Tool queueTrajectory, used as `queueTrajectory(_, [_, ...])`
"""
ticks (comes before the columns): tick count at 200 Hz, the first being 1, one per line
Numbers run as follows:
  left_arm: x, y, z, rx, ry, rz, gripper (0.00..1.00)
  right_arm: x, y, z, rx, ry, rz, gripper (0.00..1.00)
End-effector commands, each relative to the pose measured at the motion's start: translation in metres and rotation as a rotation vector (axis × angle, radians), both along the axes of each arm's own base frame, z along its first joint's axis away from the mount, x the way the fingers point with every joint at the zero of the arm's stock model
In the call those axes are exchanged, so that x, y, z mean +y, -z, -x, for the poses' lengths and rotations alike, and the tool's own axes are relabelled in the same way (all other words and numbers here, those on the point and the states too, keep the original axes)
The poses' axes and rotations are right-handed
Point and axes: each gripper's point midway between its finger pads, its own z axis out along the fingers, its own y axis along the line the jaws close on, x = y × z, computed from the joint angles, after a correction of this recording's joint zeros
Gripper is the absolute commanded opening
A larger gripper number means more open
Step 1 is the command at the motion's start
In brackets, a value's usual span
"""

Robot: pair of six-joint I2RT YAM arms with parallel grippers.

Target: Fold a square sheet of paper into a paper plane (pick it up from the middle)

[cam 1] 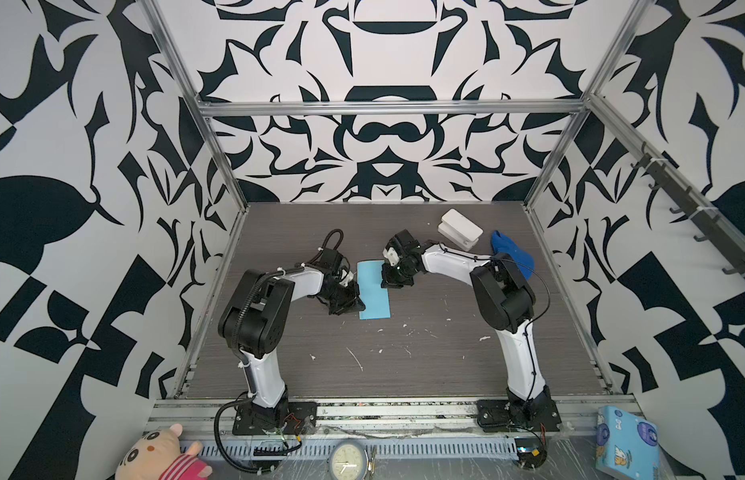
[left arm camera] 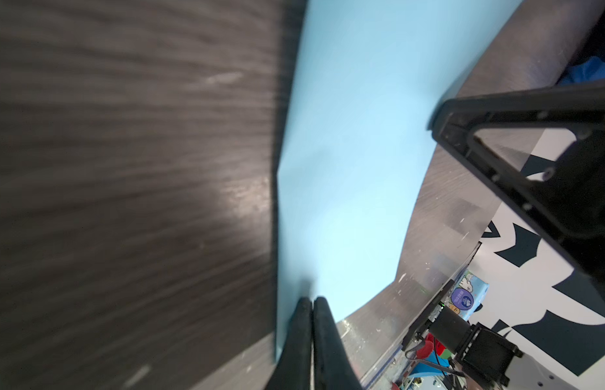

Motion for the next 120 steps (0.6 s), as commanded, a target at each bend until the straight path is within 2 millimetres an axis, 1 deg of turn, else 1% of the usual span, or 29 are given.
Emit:
queueTrajectory(1, [0.025,0.024,0.03,0.083,-0.015,-0.106,0.1,-0.051,0.065,0.031,0.125,0.036,0.252,0.0])
queueTrajectory(24, [0.036,0.025,0.046,0.1,-0.025,-0.13,0.11,-0.051,0.064,0.029,0.117,0.037,0.251,0.0])
queueTrajectory(33, [0.038,0.021,0.049,0.095,-0.03,-0.123,0.12,-0.05,0.063,0.029,0.115,0.036,0.25,0.0])
queueTrajectory(42, [0.036,0.011,0.046,0.07,-0.03,-0.109,0.12,-0.05,0.063,0.029,0.114,0.036,0.25,0.0])
queueTrajectory(52, [0.031,-0.004,0.036,0.024,-0.029,-0.074,0.13,-0.05,0.063,0.028,0.114,0.035,0.25,0.0])
queueTrajectory(74, [0.013,-0.045,-0.001,-0.117,-0.043,0.022,0.14,-0.05,0.064,0.028,0.114,0.036,0.25,0.0])
queueTrajectory(85, [0.004,-0.059,-0.017,-0.167,-0.051,0.062,0.15,-0.05,0.065,0.028,0.115,0.036,0.253,0.0])
queueTrajectory(91, [0.001,-0.062,-0.025,-0.179,-0.06,0.072,0.15,-0.05,0.065,0.028,0.116,0.037,0.252,0.0])
queueTrajectory(101, [-0.002,-0.061,-0.035,-0.185,-0.07,0.078,0.14,-0.05,0.065,0.028,0.116,0.039,0.251,0.0])
queueTrajectory(120, [-0.007,-0.045,-0.042,-0.134,-0.069,0.064,0.12,-0.05,0.065,0.028,0.117,0.042,0.25,0.0])
